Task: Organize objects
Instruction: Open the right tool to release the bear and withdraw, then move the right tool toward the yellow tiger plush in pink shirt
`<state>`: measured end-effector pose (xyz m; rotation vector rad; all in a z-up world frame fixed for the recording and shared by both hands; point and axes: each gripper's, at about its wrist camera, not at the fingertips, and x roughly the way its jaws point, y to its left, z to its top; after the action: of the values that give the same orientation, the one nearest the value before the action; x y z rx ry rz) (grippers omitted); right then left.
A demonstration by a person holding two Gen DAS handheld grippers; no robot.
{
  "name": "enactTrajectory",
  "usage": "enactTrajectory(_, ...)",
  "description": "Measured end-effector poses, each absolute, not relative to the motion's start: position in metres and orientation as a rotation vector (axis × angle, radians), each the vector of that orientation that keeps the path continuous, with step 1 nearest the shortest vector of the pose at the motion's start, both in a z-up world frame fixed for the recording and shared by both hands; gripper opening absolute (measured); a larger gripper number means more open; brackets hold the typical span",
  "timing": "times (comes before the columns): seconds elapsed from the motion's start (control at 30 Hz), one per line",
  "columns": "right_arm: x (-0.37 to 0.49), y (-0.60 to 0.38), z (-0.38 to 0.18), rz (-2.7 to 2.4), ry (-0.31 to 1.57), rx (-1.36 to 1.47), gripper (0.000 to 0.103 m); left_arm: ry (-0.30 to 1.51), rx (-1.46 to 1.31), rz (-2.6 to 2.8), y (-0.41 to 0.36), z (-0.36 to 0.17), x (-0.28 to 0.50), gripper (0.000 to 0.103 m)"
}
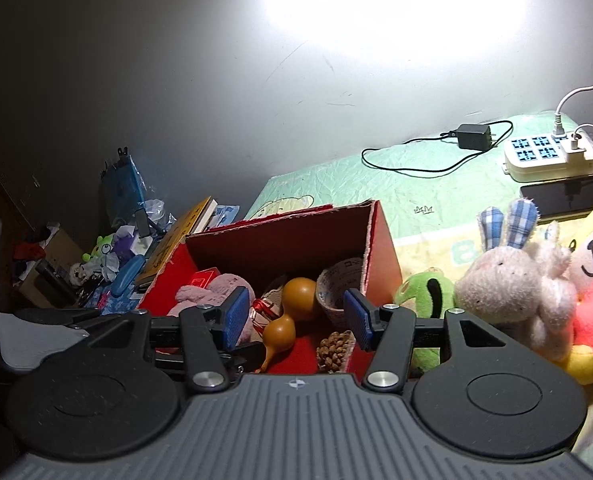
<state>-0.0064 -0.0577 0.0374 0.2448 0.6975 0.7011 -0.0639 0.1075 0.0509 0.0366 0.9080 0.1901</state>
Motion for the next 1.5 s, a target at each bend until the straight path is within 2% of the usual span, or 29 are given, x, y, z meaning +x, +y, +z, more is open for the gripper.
enactTrajectory(0.47,-0.007,-0.127,0.035,0.587,0.683,0.249,0.057,0.911,0.093,0.091,0.026,0.046,-0.051,0.082)
enactTrajectory(0.53,-0.006,-0.134,0.033,0.565,0.694,0.25,0.06,0.922,0.096,0.076,0.017,0.045,-0.049,0.083)
enactTrajectory(1.1,-0.011,-0.178,-0.006,0.436,0.911,0.19,0.06,1.133,0.07,0.008,-0.023,-0.007,-0.047,0.084)
enactTrajectory(1.5,-0.004,-0.201,-0.032,0.338,1.013,0.253,0.06,1.18,0.094,-0.043,-0.039,-0.02,-0.041,0.089)
